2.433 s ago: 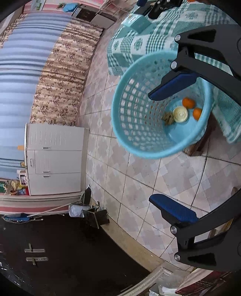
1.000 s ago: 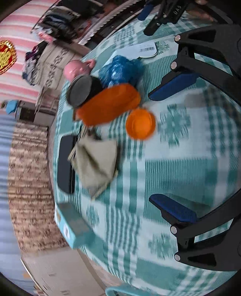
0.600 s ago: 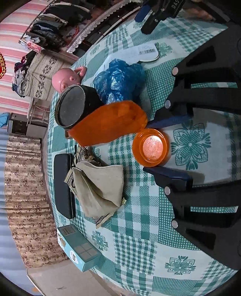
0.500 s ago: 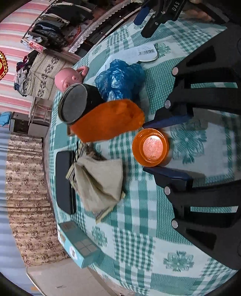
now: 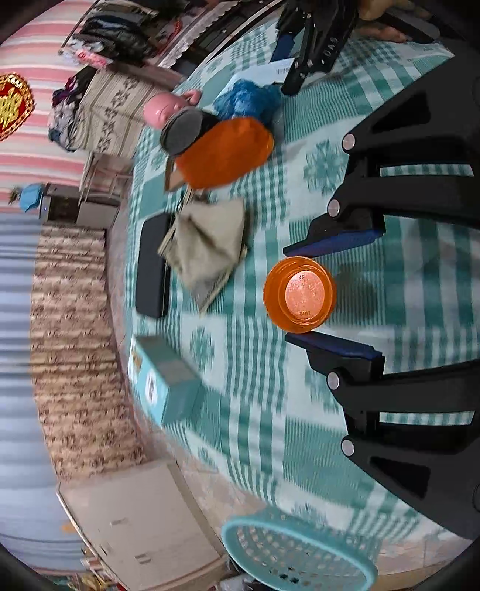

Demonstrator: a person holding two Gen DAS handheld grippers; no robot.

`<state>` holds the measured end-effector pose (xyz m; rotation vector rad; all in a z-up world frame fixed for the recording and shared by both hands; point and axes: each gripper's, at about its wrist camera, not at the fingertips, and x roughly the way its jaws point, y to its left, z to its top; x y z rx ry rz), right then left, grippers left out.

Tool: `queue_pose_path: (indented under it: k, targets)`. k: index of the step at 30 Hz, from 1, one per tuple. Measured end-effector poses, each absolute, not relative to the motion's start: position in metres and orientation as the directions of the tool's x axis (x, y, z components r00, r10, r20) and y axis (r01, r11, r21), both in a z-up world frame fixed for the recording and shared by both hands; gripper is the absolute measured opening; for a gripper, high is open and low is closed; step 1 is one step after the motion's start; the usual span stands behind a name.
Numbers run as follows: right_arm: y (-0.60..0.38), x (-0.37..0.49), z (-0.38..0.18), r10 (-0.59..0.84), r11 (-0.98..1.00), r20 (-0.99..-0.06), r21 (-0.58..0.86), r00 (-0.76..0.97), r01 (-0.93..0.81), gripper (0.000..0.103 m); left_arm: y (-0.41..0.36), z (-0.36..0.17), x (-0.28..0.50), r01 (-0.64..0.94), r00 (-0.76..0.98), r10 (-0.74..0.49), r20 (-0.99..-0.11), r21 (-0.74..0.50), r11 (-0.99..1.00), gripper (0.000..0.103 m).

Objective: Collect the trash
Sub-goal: 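Carry the orange cup toward the basket while the right tool grasps the receipt, then move the orange cup over the blue basket and open the left tool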

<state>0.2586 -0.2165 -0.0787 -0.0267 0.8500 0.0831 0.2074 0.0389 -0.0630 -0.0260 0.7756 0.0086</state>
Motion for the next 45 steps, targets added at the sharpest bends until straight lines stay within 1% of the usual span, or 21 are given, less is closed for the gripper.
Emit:
queue_pose_path:
  k: [1, 5, 12, 16, 19, 23, 28, 34, 37, 40, 42, 45]
  targets:
    - [-0.217, 0.257, -0.078, 0.068, 0.996, -0.749, 0.016, 0.659, -0.083, 0.053, 0.042, -0.063, 0.205, -0.027, 0.716, 0.003, -0.699, -0.023, 0.999, 0.039]
    - [-0.226, 0.249, -0.07, 0.081, 0.997, -0.729, 0.046, 0.68, -0.069, 0.053, 0.066, -0.064, 0.195, -0.071, 0.717, 0.024, -0.696, -0.039, 0.997, 0.039]
    - [-0.231, 0.238, -0.027, 0.043, 0.999, -0.626, 0.041, 0.779, -0.023, 0.053, 0.099, -0.054, 0.184, -0.137, 0.738, 0.062, -0.672, -0.06, 0.989, 0.039]
    - [-0.213, 0.237, 0.001, 0.079, 0.997, -0.58, 0.042, 0.811, -0.067, 0.053, 0.119, -0.046, 0.176, -0.171, 0.755, 0.087, -0.65, -0.067, 0.983, 0.039]
    - [-0.182, 0.237, 0.018, 0.129, 0.99, -0.554, 0.023, 0.823, -0.14, 0.053, 0.136, -0.039, 0.169, -0.201, 0.765, 0.114, -0.634, -0.067, 0.977, 0.039]
    - [-0.141, 0.242, 0.023, 0.193, 0.974, -0.55, 0.009, 0.813, -0.225, 0.053, 0.163, -0.033, 0.162, -0.247, 0.766, 0.154, -0.624, -0.065, 0.967, 0.039]
    - [-0.082, 0.248, 0.01, 0.274, 0.941, -0.582, -0.002, 0.766, -0.338, 0.053, 0.198, -0.032, 0.151, -0.305, 0.757, 0.21, -0.618, -0.051, 0.951, 0.039]
    - [-0.02, 0.245, -0.001, 0.345, 0.895, -0.606, -0.018, 0.716, -0.446, 0.053, 0.251, -0.035, 0.137, -0.388, 0.743, 0.265, -0.615, -0.072, 0.919, 0.039]
    - [0.005, 0.243, -0.003, 0.367, 0.876, -0.609, -0.03, 0.704, -0.482, 0.053, 0.279, -0.039, 0.134, -0.432, 0.727, 0.3, -0.618, -0.071, 0.899, 0.039]
    - [0.024, 0.245, -0.005, 0.383, 0.865, -0.613, -0.025, 0.691, -0.502, 0.052, 0.308, -0.044, 0.136, -0.481, 0.706, 0.362, -0.609, -0.036, 0.876, 0.039]
    - [0.033, 0.246, -0.007, 0.392, 0.86, -0.618, -0.018, 0.682, -0.511, 0.053, 0.326, -0.047, 0.138, -0.502, 0.691, 0.381, -0.614, -0.029, 0.864, 0.039]
    - [0.042, 0.249, -0.01, 0.398, 0.853, -0.626, -0.017, 0.671, -0.521, 0.053, 0.353, -0.051, 0.143, -0.526, 0.68, 0.377, -0.629, -0.059, 0.849, 0.039]
